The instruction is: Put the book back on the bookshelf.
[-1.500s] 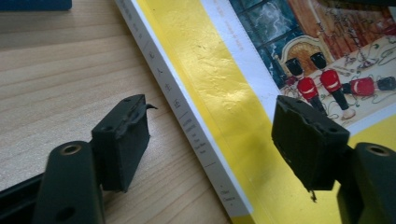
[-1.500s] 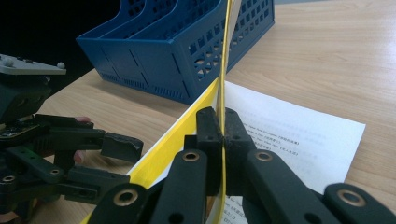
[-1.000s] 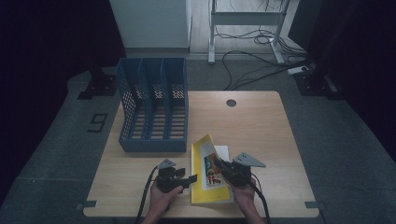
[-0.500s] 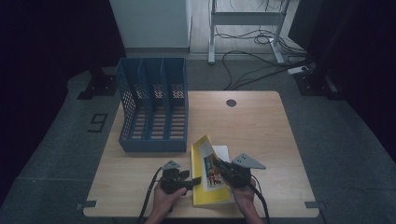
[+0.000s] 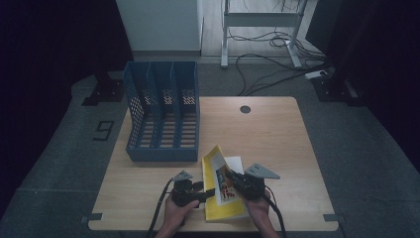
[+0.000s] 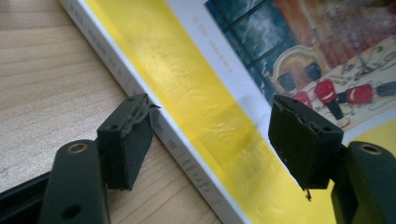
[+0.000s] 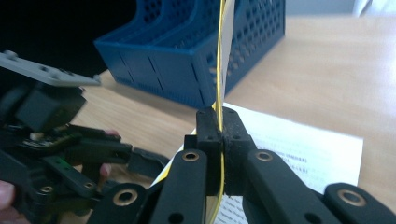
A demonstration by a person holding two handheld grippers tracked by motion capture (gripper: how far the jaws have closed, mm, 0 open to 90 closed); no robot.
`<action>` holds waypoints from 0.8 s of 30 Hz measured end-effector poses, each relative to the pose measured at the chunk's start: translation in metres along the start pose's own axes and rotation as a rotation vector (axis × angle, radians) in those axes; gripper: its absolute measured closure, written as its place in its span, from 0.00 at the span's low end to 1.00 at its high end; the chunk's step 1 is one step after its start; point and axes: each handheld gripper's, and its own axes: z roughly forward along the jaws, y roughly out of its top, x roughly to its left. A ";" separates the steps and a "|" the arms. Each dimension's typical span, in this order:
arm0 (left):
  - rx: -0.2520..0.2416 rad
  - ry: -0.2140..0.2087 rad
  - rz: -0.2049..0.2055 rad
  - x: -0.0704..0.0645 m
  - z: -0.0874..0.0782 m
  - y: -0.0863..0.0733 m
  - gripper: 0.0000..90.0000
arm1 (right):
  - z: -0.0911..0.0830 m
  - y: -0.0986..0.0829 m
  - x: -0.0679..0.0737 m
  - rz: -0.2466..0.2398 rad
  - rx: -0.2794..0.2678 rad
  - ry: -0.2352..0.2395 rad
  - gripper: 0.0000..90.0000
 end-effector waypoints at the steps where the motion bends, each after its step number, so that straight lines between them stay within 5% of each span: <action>1: 0.001 0.004 0.001 0.000 0.000 0.000 0.33 | 0.001 -0.002 -0.003 0.023 0.003 0.003 0.97; 5: 0.006 -0.001 -0.012 0.001 0.001 0.000 0.33 | -0.001 -0.003 -0.007 0.033 -0.007 0.018 0.97; 9: 0.006 -0.011 -0.017 0.002 0.001 0.000 0.32 | -0.005 0.000 0.000 -0.011 -0.032 0.017 0.97; 18: 0.006 -0.093 -0.042 0.004 0.002 0.001 0.25 | -0.013 0.007 0.013 -0.071 -0.064 0.050 0.98; 24: 0.005 -0.067 -0.039 0.003 0.002 0.000 0.27 | -0.011 0.007 0.011 -0.043 -0.050 0.051 0.97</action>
